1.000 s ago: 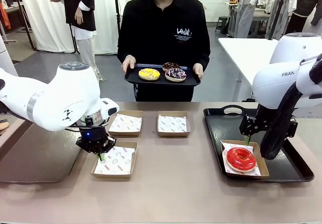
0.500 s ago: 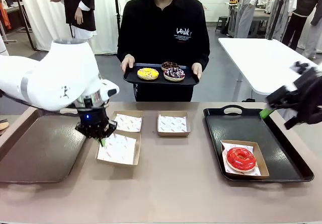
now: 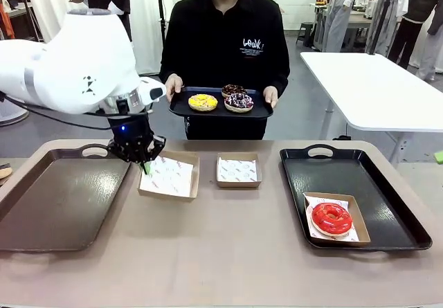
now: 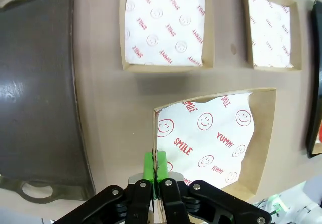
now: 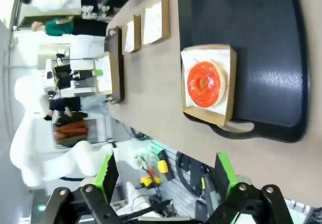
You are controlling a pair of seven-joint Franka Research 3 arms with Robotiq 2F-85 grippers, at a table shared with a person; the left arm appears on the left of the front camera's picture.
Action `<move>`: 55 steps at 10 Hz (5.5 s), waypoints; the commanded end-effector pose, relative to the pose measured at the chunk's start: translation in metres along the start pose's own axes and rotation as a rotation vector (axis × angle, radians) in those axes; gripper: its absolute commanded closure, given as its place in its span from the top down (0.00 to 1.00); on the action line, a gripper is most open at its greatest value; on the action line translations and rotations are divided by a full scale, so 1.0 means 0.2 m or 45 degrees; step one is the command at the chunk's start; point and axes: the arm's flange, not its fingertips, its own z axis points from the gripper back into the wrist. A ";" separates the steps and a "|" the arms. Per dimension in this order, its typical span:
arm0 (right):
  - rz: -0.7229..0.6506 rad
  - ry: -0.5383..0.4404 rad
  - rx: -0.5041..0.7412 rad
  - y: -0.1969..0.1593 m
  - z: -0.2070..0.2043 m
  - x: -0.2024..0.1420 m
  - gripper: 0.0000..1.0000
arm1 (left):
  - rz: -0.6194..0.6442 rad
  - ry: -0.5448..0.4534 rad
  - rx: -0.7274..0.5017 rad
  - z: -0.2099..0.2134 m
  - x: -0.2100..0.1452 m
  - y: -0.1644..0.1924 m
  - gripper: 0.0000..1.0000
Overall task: Individually package the donuts and arrange them on the tray.
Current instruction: Place the picked Paper togo box on the Handle tray while simultaneously picking up another Paper togo box from the table with the other hand.
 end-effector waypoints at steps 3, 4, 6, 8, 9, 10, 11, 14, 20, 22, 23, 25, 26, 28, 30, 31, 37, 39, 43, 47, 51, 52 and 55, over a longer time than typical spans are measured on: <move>-0.050 -0.034 0.230 -0.26 0.01 0.11 1.00 | 0.013 -0.024 0.007 0.16 0.19 -0.03 0.00; -0.039 -0.042 0.273 -0.31 0.03 0.11 1.00 | 0.021 -0.029 0.019 0.17 0.25 -0.04 0.00; 0.027 -0.078 0.318 -0.36 0.07 0.07 1.00 | 0.016 -0.008 0.039 0.17 0.32 -0.05 0.00; 0.056 -0.096 0.333 -0.38 0.08 0.06 1.00 | -0.001 0.009 0.039 0.13 0.39 -0.06 0.00; 0.080 -0.098 0.337 -0.38 0.08 0.04 1.00 | -0.018 0.011 0.049 0.12 0.43 -0.06 0.00; 0.104 -0.106 0.340 -0.38 0.08 0.04 1.00 | -0.043 0.003 0.060 0.11 0.46 -0.07 0.00; 0.146 -0.126 0.336 -0.37 0.08 0.04 1.00 | -0.082 0.014 0.059 0.11 0.45 -0.07 0.00; 0.059 -0.090 0.310 -0.37 0.09 0.02 1.00 | -0.008 0.005 0.023 0.09 0.41 -0.05 0.00; 0.059 -0.090 0.310 -0.37 0.09 0.02 1.00 | -0.008 0.005 0.023 0.09 0.41 -0.05 0.00; 0.059 -0.090 0.310 -0.37 0.09 0.02 1.00 | -0.008 0.005 0.023 0.09 0.41 -0.05 0.00; 0.059 -0.090 0.310 -0.37 0.09 0.02 1.00 | -0.008 0.005 0.023 0.09 0.41 -0.05 0.00; 0.059 -0.090 0.310 -0.37 0.09 0.02 1.00 | -0.008 0.005 0.023 0.09 0.41 -0.05 0.00; 0.059 -0.090 0.310 -0.37 0.09 0.02 1.00 | -0.008 0.005 0.023 0.09 0.41 -0.05 0.00; 0.059 -0.090 0.310 -0.37 0.09 0.02 1.00 | -0.008 0.005 0.023 0.09 0.41 -0.05 0.00; 0.059 -0.090 0.310 -0.37 0.09 0.02 1.00 | -0.008 0.005 0.023 0.09 0.41 -0.05 0.00; 0.059 -0.090 0.310 -0.37 0.09 0.02 1.00 | -0.008 0.005 0.023 0.09 0.41 -0.05 0.00; 0.059 -0.090 0.310 -0.37 0.09 0.02 1.00 | -0.008 0.005 0.023 0.09 0.41 -0.05 0.00; 0.059 -0.090 0.310 -0.37 0.09 0.02 1.00 | -0.008 0.005 0.023 0.09 0.41 -0.05 0.00; 0.077 -0.094 0.296 -0.37 0.09 0.02 1.00 | -0.026 0.010 0.027 0.08 0.43 -0.06 0.01; 0.210 -0.158 0.052 0.11 -0.11 0.12 1.00 | -0.194 0.099 -0.102 0.22 0.07 0.21 0.01; 0.345 -0.119 -0.261 0.77 -0.52 0.16 1.00 | -0.098 0.141 -0.145 0.30 -0.23 0.63 0.01; 0.391 -0.087 -0.374 0.89 -0.65 0.11 1.00 | -0.077 0.146 -0.125 0.31 -0.28 0.71 0.01; 0.351 0.022 -0.633 1.06 -0.99 0.05 1.00 | -0.033 0.157 -0.075 0.28 -0.36 0.86 0.01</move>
